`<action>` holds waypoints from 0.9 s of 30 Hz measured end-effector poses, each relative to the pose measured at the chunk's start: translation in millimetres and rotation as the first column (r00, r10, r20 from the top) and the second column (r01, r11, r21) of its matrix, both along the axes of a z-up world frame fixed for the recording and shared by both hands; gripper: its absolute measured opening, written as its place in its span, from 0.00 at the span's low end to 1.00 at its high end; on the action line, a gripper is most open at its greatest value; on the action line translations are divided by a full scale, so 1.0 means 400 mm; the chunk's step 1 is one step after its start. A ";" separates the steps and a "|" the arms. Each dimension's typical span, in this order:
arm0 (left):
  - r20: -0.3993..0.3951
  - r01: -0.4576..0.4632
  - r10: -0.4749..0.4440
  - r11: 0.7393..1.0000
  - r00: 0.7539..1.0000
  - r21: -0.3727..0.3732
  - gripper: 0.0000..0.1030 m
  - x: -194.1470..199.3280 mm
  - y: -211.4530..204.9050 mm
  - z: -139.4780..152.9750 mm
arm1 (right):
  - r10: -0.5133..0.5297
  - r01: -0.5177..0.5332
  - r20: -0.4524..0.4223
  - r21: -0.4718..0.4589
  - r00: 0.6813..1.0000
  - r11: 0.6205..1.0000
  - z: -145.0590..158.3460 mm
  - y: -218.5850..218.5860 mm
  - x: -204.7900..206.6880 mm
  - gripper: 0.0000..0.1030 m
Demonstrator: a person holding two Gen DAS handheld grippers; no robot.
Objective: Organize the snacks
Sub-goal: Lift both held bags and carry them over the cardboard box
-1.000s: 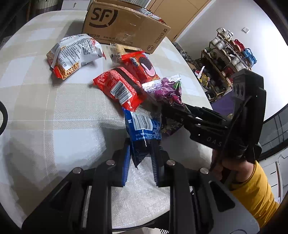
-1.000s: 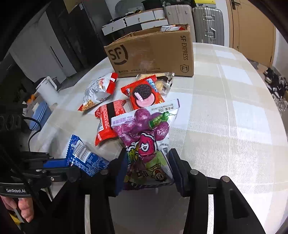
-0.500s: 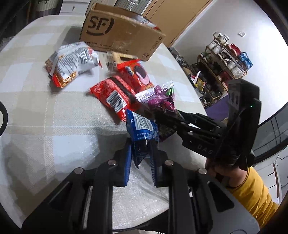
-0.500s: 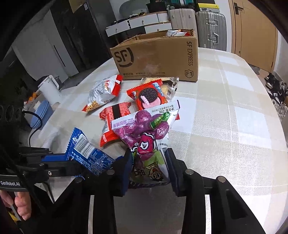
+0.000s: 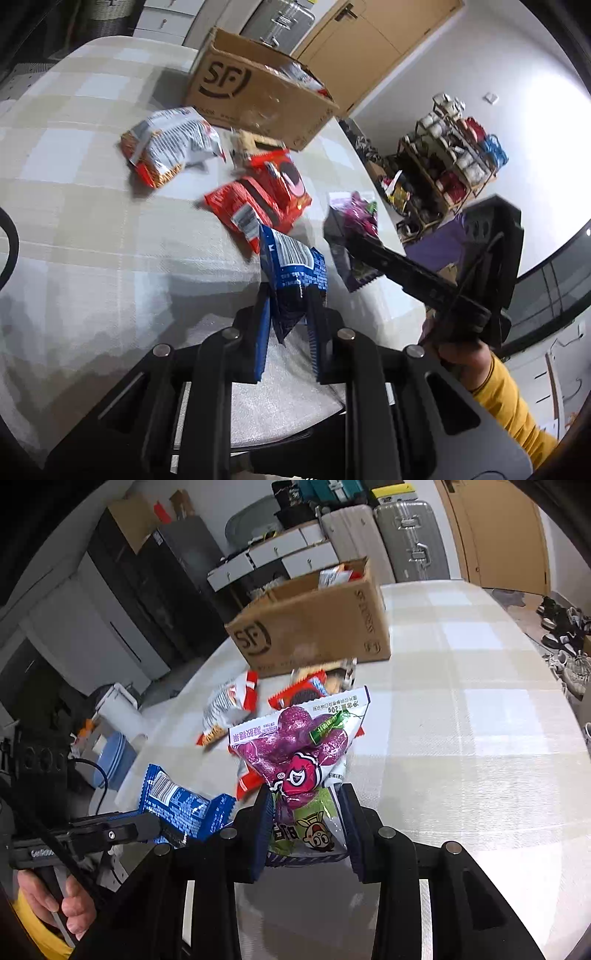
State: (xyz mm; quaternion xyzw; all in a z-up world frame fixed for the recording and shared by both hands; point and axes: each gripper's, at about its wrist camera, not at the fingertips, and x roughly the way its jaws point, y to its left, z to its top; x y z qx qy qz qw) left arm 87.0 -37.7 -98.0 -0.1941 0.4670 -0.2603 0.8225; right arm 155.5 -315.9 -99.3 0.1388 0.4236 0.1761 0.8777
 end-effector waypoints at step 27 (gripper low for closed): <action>0.144 -0.124 0.136 0.988 0.980 -0.089 0.15 0.033 0.137 0.270 | 0.027 -0.013 0.198 -0.071 0.980 0.997 0.267 0.071 -0.024 0.34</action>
